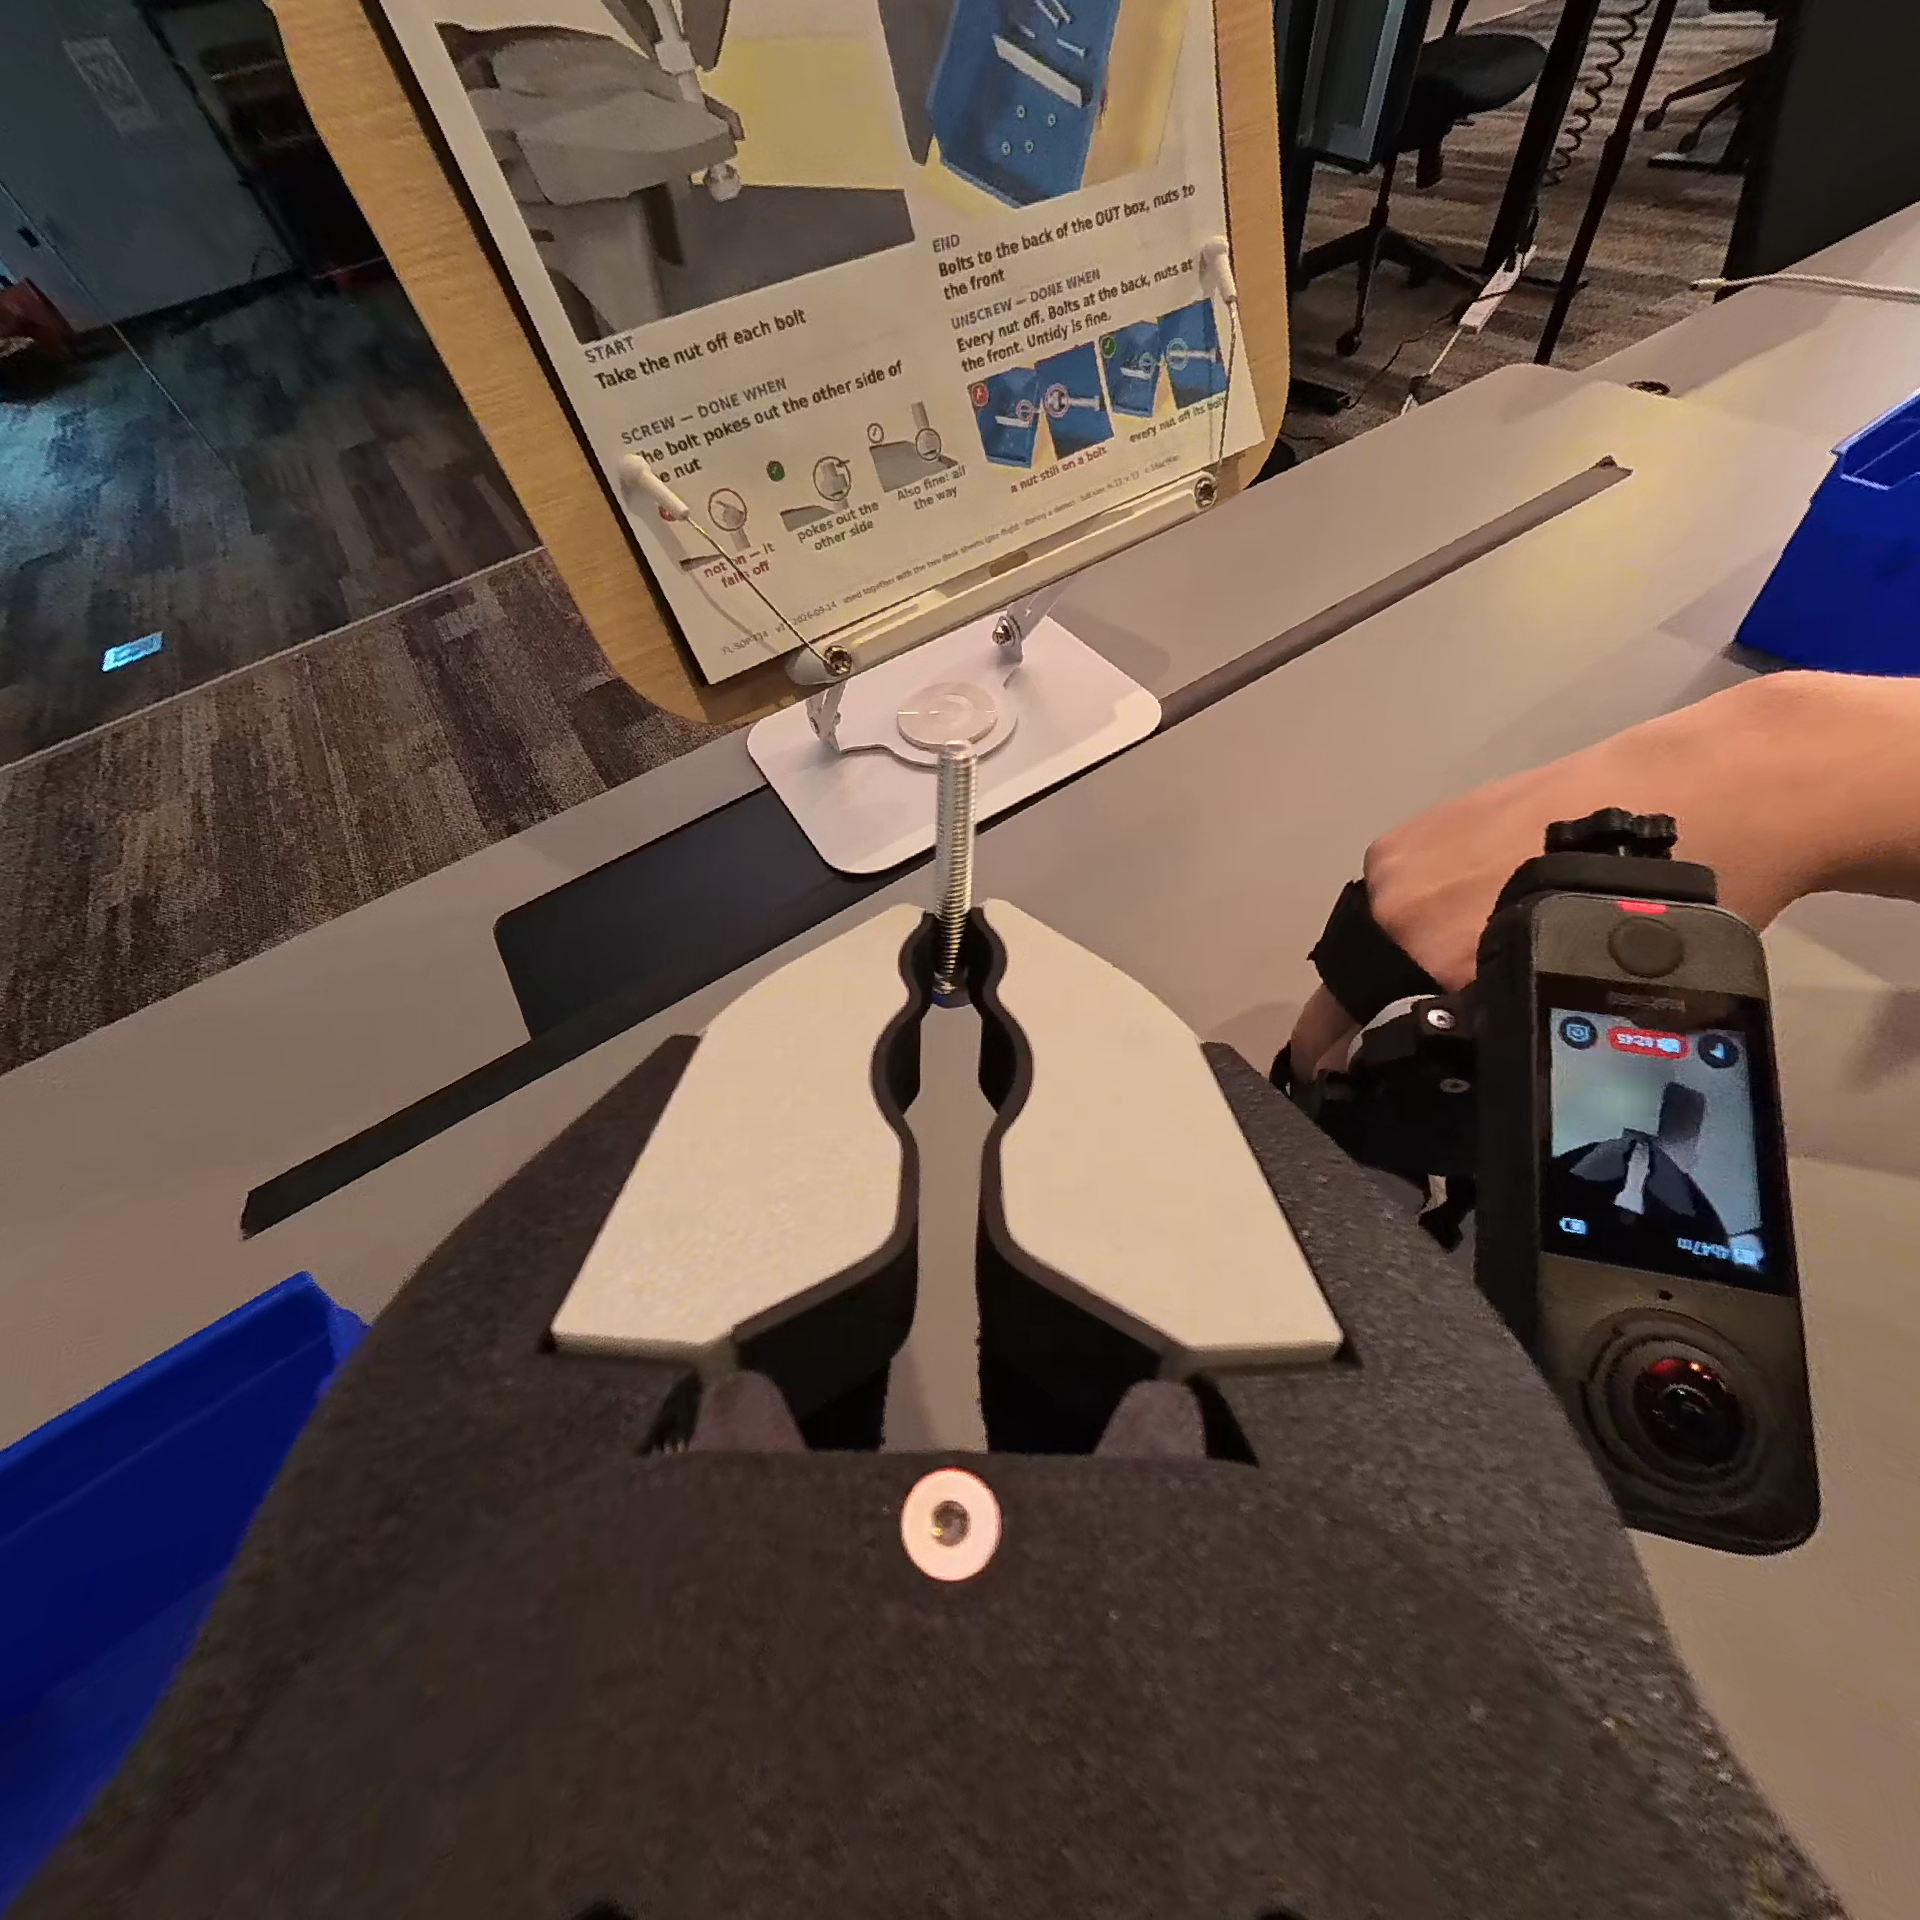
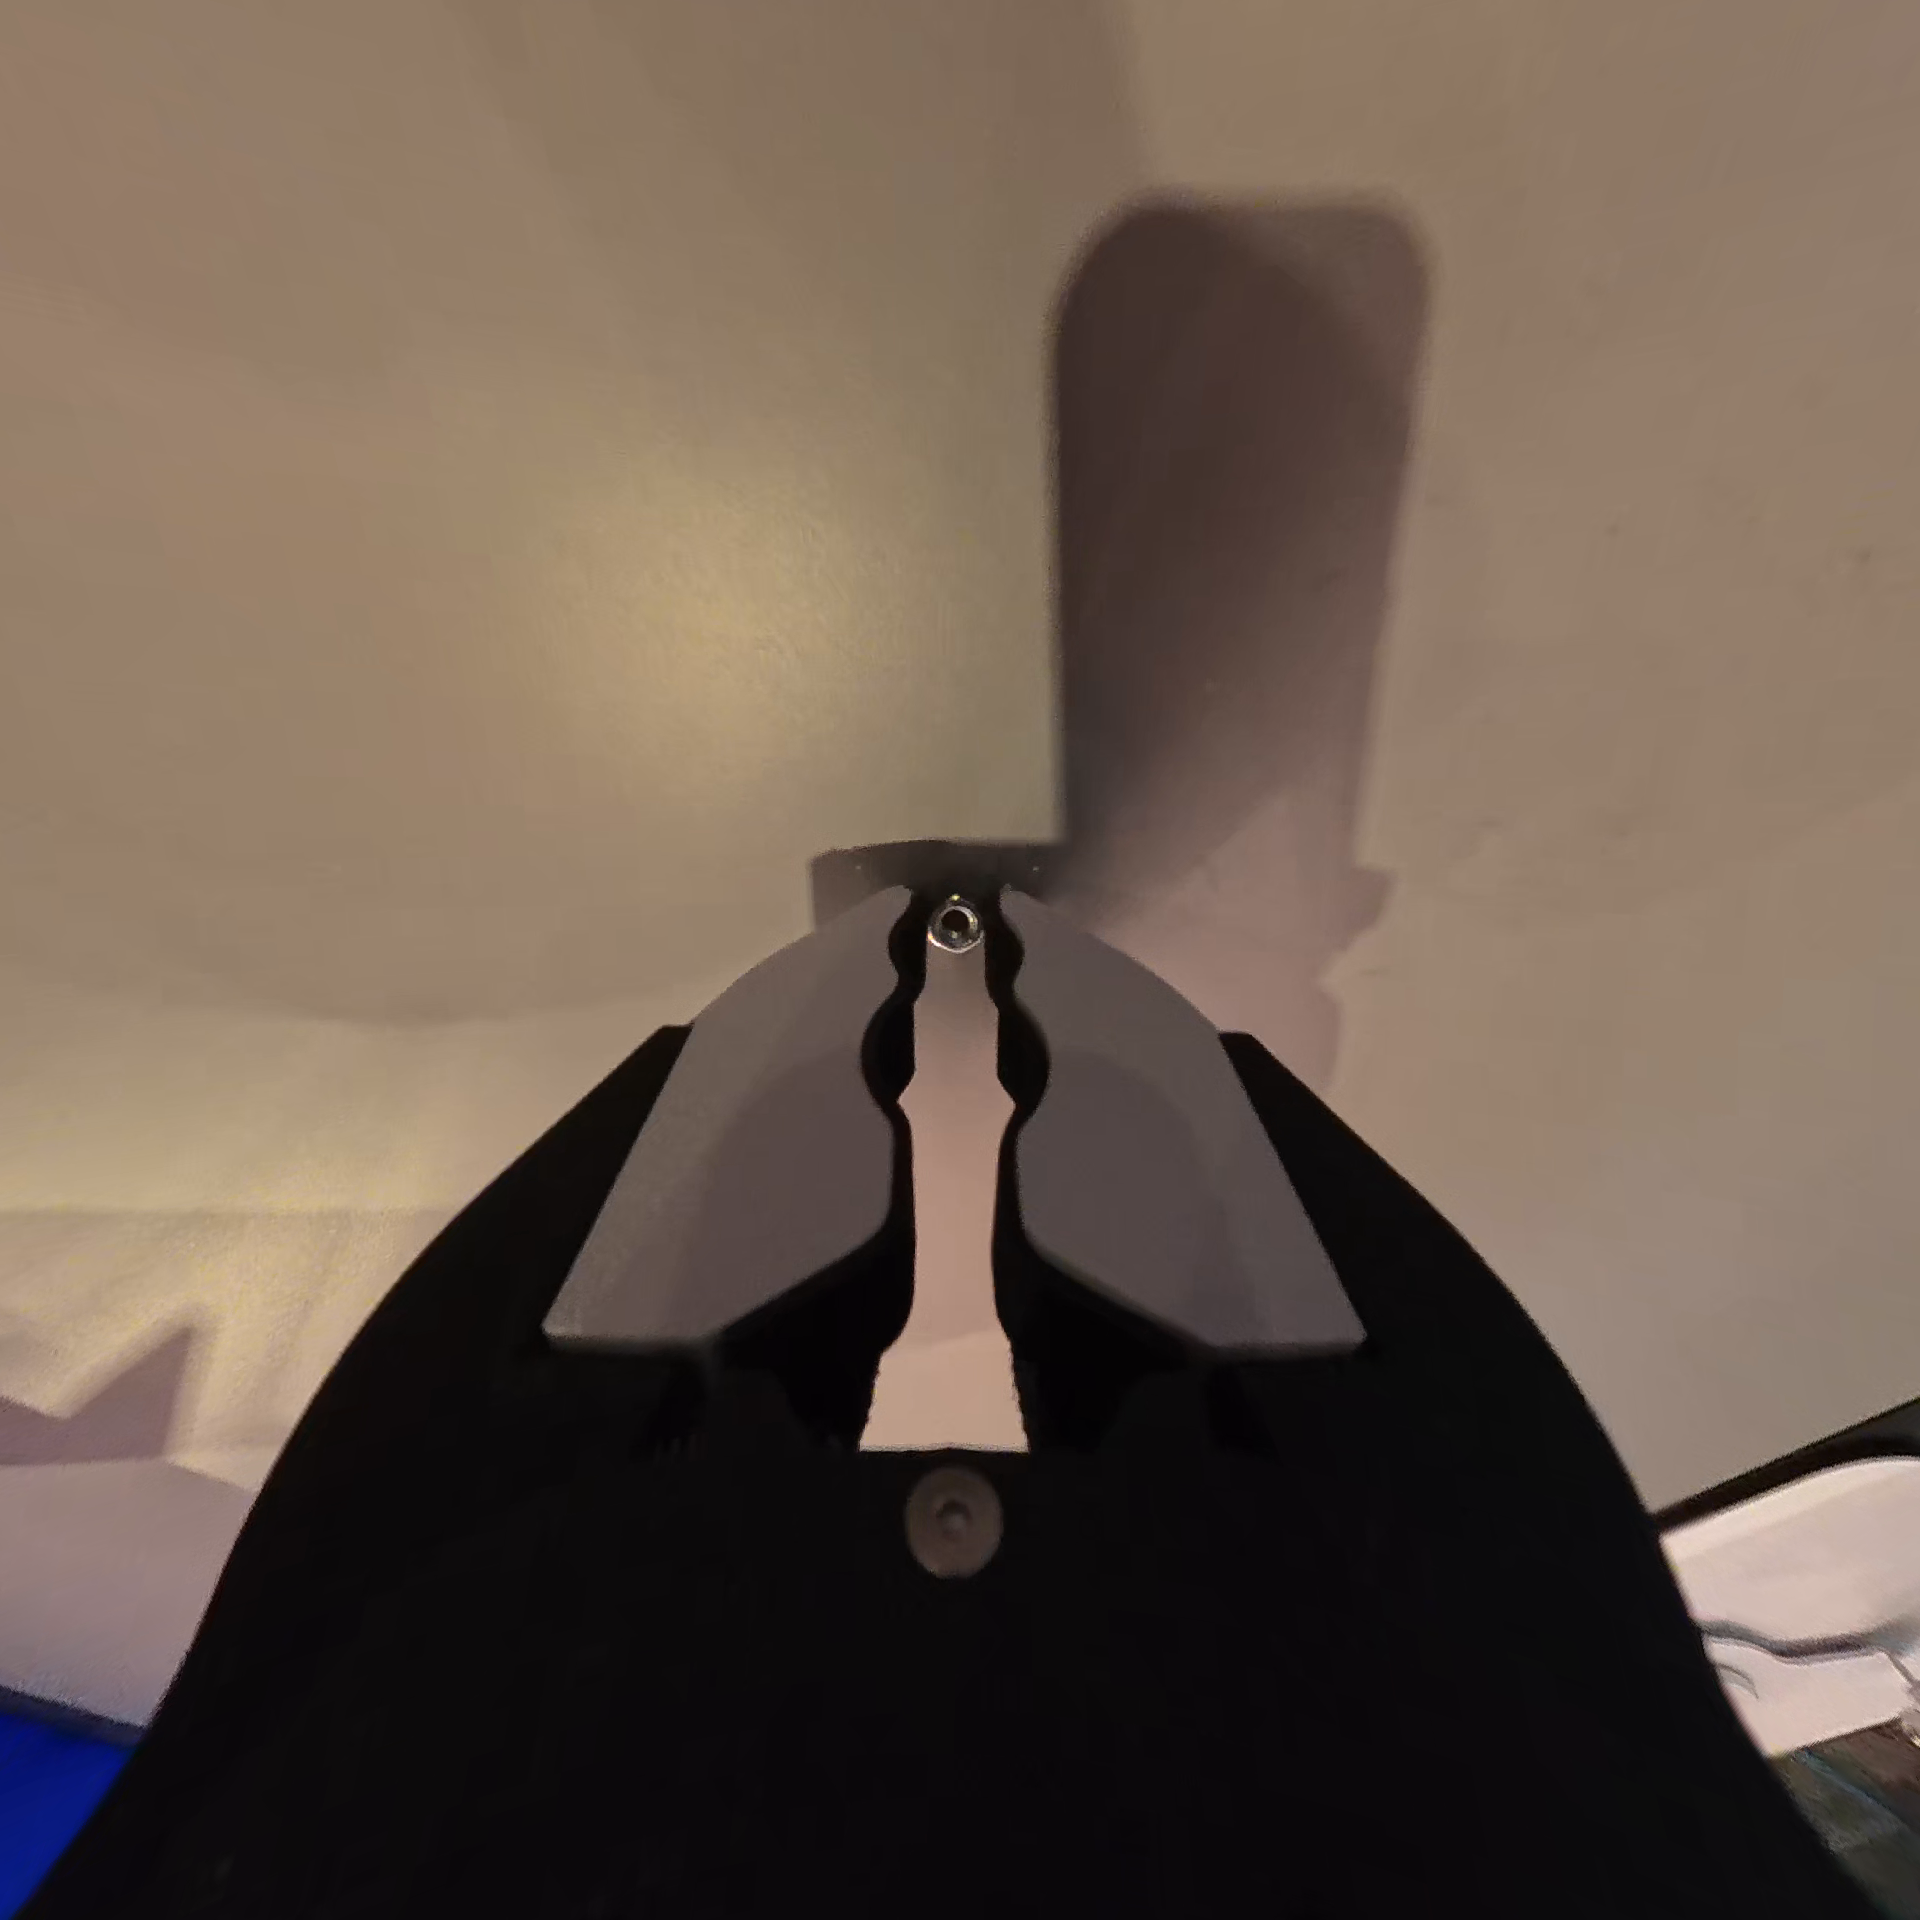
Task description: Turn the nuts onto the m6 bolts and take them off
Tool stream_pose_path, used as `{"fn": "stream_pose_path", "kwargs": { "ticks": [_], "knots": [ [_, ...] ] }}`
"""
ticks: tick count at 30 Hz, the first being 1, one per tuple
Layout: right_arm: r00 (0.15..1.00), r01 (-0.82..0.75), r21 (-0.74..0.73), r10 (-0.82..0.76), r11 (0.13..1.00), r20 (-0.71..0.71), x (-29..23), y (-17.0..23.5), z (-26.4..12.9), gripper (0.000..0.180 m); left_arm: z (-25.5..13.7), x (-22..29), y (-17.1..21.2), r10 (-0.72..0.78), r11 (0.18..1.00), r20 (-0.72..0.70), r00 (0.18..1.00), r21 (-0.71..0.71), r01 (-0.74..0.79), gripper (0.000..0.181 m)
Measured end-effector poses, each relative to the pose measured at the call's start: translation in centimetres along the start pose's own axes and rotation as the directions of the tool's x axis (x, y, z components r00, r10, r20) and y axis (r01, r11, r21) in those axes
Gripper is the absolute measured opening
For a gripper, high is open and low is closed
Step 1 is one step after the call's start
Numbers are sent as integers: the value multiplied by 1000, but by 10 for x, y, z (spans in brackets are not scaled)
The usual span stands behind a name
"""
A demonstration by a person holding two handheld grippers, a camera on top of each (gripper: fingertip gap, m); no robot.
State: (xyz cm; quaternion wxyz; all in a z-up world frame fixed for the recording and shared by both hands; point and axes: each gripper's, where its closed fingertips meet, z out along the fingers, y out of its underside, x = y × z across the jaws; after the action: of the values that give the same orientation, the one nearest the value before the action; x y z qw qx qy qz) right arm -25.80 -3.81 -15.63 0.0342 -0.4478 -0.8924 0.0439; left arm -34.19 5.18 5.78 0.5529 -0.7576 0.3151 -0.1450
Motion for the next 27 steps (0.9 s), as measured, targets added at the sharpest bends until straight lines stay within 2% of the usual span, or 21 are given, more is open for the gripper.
{"fn": "stream_pose_path", "kwargs": {
  "ticks": [21,24,27],
  "knots": [
    [999,-33,8,33,999,10,-1,2,0,9,15,17,5,26,999,-45,999,-39,-28,5],
    [997,-75,72,77,995,-23,-1,0,0,9,17,20,10,46,997,-70,996,-57,-50,5],
    [985,-141,231,159,963,-65,-4,-7,-16,9,22,24,17,57,995,-111,992,-72,-66,5]
  ]
}}
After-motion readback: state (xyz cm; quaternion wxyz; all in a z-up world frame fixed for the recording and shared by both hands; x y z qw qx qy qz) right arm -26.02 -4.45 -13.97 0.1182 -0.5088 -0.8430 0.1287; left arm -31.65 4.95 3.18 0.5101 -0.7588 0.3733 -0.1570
